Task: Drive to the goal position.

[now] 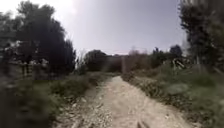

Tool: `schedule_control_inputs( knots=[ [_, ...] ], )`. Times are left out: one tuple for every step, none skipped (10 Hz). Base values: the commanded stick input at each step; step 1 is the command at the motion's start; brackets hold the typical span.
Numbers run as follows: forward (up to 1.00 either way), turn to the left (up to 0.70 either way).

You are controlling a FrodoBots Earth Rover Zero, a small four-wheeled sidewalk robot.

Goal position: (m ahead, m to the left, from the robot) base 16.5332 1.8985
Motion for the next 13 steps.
schedule_control_inputs(
  knots=[
    [1.0,0.0],
    [1.0,0.0],
    [1.0,0.0],
    [1.0,0.0],
    [1.0,0.0],
    [1.0,0.0],
    [1.0,0.0],
    [1.0,0.0],
    [1.0,0.0],
    [1.0,0.0],
    [1.0,0.0],
    [1.0,0.0],
    [1.0,0.0]
  ],
)
